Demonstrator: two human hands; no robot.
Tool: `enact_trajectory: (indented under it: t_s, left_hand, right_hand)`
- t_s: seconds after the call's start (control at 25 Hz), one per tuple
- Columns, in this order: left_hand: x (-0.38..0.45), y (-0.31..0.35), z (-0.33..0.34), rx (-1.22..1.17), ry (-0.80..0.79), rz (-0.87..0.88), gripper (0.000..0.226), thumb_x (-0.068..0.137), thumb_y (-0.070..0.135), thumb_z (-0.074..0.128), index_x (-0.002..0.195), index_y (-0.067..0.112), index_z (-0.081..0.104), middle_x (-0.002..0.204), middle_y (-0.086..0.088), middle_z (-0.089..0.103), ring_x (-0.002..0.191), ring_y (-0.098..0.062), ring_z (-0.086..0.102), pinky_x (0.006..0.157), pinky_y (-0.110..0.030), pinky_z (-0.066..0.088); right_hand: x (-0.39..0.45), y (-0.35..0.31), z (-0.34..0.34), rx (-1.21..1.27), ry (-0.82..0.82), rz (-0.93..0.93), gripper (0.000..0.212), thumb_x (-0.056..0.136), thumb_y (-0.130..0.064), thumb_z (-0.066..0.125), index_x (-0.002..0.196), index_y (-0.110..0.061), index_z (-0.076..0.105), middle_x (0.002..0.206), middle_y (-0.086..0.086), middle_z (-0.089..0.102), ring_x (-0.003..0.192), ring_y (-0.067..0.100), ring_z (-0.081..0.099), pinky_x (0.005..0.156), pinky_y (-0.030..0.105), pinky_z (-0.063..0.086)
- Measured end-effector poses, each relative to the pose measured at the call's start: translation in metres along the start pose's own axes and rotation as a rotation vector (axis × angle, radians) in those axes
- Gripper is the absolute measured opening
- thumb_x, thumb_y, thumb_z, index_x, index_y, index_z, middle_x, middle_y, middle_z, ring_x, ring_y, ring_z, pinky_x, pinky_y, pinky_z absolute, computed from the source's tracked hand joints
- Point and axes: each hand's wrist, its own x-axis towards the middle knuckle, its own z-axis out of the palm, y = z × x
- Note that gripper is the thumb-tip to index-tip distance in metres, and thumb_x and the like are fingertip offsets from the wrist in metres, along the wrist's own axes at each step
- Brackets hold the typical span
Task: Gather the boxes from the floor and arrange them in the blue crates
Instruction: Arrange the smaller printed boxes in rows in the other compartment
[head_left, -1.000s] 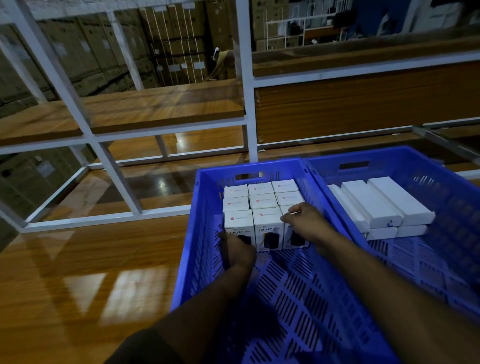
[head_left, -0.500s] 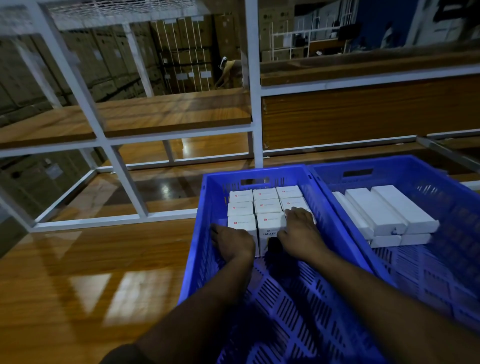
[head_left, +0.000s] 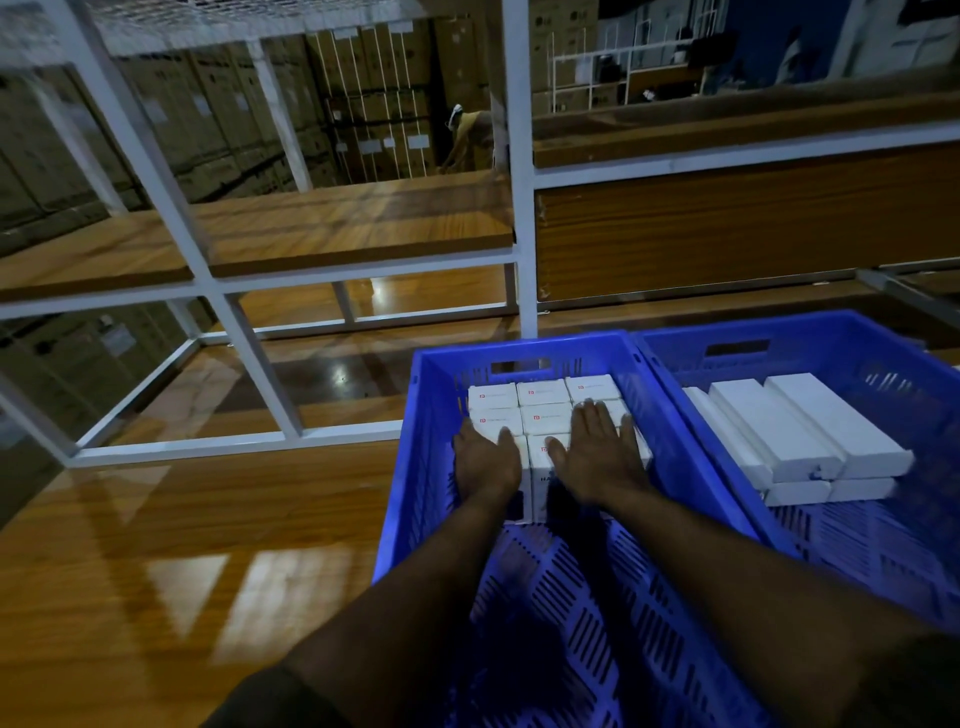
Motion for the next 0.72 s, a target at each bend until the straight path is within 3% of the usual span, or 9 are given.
enact_trajectory:
  t_s: [0.08,0.16,0.24,0.52,0.72]
  left_hand:
    - [-0.004,-0.005,0.004,0.349,0.007,0.148,0.076,0.100,0.048,0.037,0.157,0.003,0.017,0.163,-0.015,0.020,0.150,-0.032,0.022,0.120,-0.048,0.022]
    - [-0.002,-0.008,0.004,0.640,0.028,0.353,0.081,0.095,0.053,0.008,0.158,0.002,0.013,0.167,-0.015,0.009,0.155,-0.028,0.006,0.122,-0.056,0.003]
    - [0.007,-0.005,0.000,0.777,-0.069,0.482,0.075,0.097,0.047,0.003,0.159,0.005,0.011,0.168,-0.012,0.005,0.155,-0.024,-0.001,0.121,-0.060,-0.004]
    - [0.019,0.002,-0.001,0.907,-0.284,0.631,0.062,0.106,0.039,0.015,0.160,0.009,0.004,0.168,-0.006,0.001,0.155,-0.017,-0.005,0.123,-0.055,-0.005]
    - [0.022,0.000,0.000,0.921,-0.275,0.666,0.067,0.101,0.040,0.006,0.159,0.008,0.005,0.168,-0.006,0.002,0.155,-0.017,-0.004,0.124,-0.053,-0.004]
  right_hand:
    - [0.005,-0.003,-0.001,-0.024,-0.001,-0.034,0.076,0.102,-0.054,0.016,0.158,-0.005,-0.001,0.167,0.011,-0.006,0.154,0.022,-0.008,0.122,0.049,-0.009]
    - [0.011,-0.002,-0.003,-0.036,-0.011,-0.064,0.076,0.102,-0.053,0.017,0.158,-0.005,-0.001,0.167,0.011,-0.005,0.154,0.021,-0.007,0.122,0.049,-0.009]
    - [0.015,-0.001,-0.004,-0.047,-0.036,-0.086,0.075,0.102,-0.053,0.017,0.158,-0.006,-0.001,0.167,0.010,-0.006,0.154,0.020,-0.007,0.122,0.050,-0.009]
    - [0.021,-0.003,-0.001,-0.076,-0.033,-0.093,0.070,0.104,-0.047,0.016,0.158,-0.006,0.000,0.167,0.008,-0.005,0.154,0.019,-0.008,0.122,0.051,-0.008]
    - [0.022,-0.004,0.001,-0.087,-0.006,-0.102,0.068,0.104,-0.046,0.015,0.158,-0.006,0.001,0.167,0.008,-0.004,0.154,0.019,-0.007,0.122,0.052,-0.009]
